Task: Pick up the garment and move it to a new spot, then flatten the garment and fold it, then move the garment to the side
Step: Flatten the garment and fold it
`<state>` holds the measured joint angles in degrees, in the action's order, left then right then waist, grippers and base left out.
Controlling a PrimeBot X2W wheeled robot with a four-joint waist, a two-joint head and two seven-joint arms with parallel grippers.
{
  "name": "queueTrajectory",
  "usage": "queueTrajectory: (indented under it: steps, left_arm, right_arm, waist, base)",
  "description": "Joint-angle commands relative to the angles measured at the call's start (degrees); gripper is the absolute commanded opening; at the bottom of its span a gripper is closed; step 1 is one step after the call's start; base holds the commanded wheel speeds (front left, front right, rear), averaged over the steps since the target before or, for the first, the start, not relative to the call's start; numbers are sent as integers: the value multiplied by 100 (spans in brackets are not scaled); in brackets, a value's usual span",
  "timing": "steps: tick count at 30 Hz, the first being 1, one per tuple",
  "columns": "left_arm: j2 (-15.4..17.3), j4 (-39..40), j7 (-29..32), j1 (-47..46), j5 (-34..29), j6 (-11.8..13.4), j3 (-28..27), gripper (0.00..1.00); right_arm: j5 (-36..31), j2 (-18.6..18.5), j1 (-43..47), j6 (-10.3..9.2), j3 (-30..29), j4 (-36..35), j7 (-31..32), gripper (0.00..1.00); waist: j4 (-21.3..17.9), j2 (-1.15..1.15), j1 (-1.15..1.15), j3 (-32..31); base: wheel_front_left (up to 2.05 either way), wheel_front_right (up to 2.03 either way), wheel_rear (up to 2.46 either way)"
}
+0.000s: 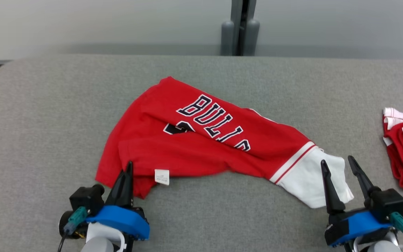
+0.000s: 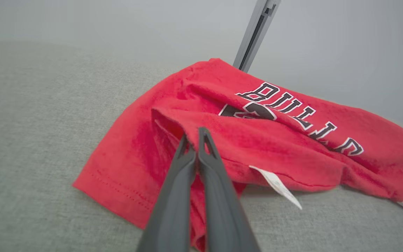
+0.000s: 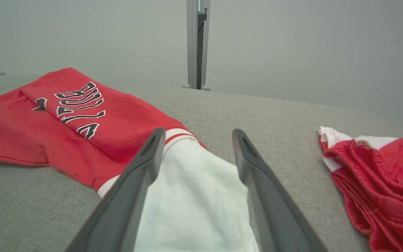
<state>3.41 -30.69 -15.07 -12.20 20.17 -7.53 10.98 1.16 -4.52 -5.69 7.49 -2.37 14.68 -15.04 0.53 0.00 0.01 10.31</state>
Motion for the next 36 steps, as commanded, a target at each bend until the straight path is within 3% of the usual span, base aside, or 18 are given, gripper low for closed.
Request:
queueTrajectory:
  steps: [1, 9, 16, 18, 25, 36]
  left_arm:
    - [20, 68, -14, 113, -27, 8, -49, 0]
    - [-14, 597, -14, 853, -161, 8, -332, 0]
    - [9, 408, -14, 1286, -476, 85, -829, 0]
    - [3, 416, -13, 1270, -644, 133, -990, 100]
    - [-22, 610, -14, 1328, -1134, 220, -1268, 100]
    - [-48, 593, -14, 1410, -1266, 167, -1231, 100]
  right_arm:
    - [39, 15, 86, 0, -45, 37, -18, 100]
    - [214, 79, 478, 0, -39, 222, -17, 100]
    - [280, 115, 681, 0, 51, 259, -17, 100]
    - [271, 120, 725, 0, 61, 254, -17, 100]
    - [211, 138, 754, 0, 101, 111, -17, 100]
    - [78, 155, 823, 0, 175, 22, -17, 100]
  waist:
    - [17, 0, -1, -138]
    - [189, 0, -1, -764]
    - [192, 0, -1, -874]
    - [171, 0, -1, -879]
    - [76, 0, -1, -930]
    - [63, 0, -1, -938]
  base:
    - [0, 0, 0]
    - [0, 0, 0]
    - [0, 0, 0]
    - [0, 0, 0]
    - [0, 0, 0]
    - [0, 0, 0]
